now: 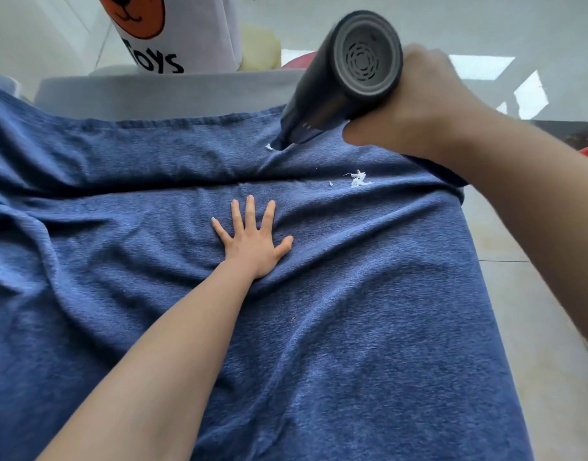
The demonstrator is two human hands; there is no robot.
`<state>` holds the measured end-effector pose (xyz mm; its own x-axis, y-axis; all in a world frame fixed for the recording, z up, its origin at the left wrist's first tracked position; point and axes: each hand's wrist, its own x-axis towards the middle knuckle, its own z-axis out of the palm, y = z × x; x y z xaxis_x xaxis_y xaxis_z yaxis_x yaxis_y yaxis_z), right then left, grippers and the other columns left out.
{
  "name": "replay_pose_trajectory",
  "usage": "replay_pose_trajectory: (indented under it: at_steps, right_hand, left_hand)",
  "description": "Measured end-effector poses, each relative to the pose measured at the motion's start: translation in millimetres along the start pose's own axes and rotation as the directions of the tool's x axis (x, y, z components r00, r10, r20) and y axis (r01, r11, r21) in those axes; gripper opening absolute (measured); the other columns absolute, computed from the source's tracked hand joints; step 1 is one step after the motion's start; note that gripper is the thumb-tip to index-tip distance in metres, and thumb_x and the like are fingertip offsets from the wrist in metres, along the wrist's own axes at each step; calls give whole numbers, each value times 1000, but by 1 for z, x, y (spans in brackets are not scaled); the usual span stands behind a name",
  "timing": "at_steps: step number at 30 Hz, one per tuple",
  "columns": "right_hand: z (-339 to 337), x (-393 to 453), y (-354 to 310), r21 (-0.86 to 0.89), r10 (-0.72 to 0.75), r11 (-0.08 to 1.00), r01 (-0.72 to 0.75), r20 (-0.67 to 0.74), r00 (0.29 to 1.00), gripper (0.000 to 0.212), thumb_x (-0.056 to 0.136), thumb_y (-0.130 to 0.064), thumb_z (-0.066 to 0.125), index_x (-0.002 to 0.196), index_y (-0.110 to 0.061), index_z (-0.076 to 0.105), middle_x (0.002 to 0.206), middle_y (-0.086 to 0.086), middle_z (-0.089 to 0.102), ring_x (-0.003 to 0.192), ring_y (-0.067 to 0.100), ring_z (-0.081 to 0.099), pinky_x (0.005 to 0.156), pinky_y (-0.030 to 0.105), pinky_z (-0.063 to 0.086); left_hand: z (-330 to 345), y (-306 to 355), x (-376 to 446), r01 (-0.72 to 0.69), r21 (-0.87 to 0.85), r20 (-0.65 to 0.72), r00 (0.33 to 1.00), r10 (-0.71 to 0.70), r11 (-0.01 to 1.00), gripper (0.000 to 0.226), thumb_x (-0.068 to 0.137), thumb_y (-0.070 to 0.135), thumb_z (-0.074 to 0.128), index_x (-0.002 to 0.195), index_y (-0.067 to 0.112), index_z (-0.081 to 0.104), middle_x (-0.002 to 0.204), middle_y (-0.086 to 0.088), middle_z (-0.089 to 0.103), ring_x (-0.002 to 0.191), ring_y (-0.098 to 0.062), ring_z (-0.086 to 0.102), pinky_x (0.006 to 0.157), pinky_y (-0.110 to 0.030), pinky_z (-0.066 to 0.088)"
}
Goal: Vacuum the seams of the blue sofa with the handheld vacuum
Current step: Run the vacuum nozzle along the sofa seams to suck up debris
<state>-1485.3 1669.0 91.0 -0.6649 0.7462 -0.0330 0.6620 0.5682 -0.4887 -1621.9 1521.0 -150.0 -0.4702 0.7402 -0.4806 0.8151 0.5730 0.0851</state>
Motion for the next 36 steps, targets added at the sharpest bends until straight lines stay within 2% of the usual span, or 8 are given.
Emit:
replay_pose_trajectory:
  at_steps: [5, 10, 13, 16, 19, 26, 30, 36]
  right_hand:
    - [20, 10, 1, -9, -19, 1000, 19, 9, 1000, 32, 70, -28, 69, 96, -32, 51, 83, -4, 56, 92, 24, 52, 86, 38, 52]
    - [8, 3, 5, 7, -18, 1000, 19, -35, 999, 25, 75, -22, 69, 68, -23, 45, 69, -10, 48, 85, 22, 50, 77, 43, 54]
    - [-3, -3, 10, -3, 2, 1000, -2, -43, 999, 19, 75, -27, 70, 75, -22, 51, 78, 0, 51, 87, 24, 49, 72, 37, 45]
    - [-21, -9, 19, 0, 52, 999, -52, -24, 998, 30, 61, -36, 66, 83, -19, 55, 75, -7, 49, 87, 24, 54, 72, 34, 41]
    - [-30, -19, 26, -4, 59, 998, -59, 29, 998, 23, 55, -40, 60, 68, -26, 49, 70, -10, 47, 82, 25, 52, 69, 31, 38]
    - [-29, -31, 42, 25, 68, 997, -70, 72, 995, 29, 66, -37, 72, 68, -34, 43, 77, -8, 52, 92, 26, 54, 76, 36, 44]
    - [-30, -31, 49, -3, 79, 997, -79, 52, 996, 28, 67, -35, 72, 64, -31, 44, 72, -8, 50, 86, 27, 54, 72, 34, 40]
    - [-40, -34, 51, 17, 44, 999, -46, 99, 994, 22, 67, -31, 72, 59, -30, 51, 65, -10, 49, 64, 8, 52, 56, 22, 37]
  left_hand:
    - [2, -1, 4, -2, -12, 6, 1000, 2, 1000, 80, 89, 73, 22, 150, 38, -16, 157, -4, -30, 141, -34, -31, 103, -71, -15]
    - [1, -2, 4, 7, 0, 23, 1000, -7, 1000, 81, 89, 73, 21, 150, 37, -18, 156, -4, -32, 141, -34, -32, 105, -72, -14]
    - [-1, -1, 2, 18, 10, 36, 999, -18, 1000, 80, 90, 72, 21, 150, 37, -18, 156, -5, -31, 141, -34, -31, 106, -72, -12]
    - [-4, 3, 0, 29, 31, 38, 999, -30, 999, 80, 90, 72, 21, 151, 36, -17, 157, -5, -29, 142, -35, -28, 106, -73, -9]
    - [-7, 6, -1, 30, 56, 55, 998, -33, 998, 79, 91, 71, 19, 151, 34, -18, 157, -2, -30, 142, -36, -28, 107, -73, -7]
    - [-6, 7, -2, 37, 67, 79, 996, -42, 997, 79, 91, 71, 17, 150, 34, -21, 157, 3, -31, 142, -36, -30, 107, -72, -8]
    - [-5, 6, -1, 38, 78, 75, 996, -44, 996, 79, 91, 72, 16, 150, 35, -21, 156, 4, -31, 142, -36, -29, 106, -72, -9]
    - [-6, 7, -2, 40, 75, 80, 996, -46, 996, 79, 91, 71, 16, 150, 34, -21, 157, 4, -31, 142, -35, -29, 108, -71, -8]
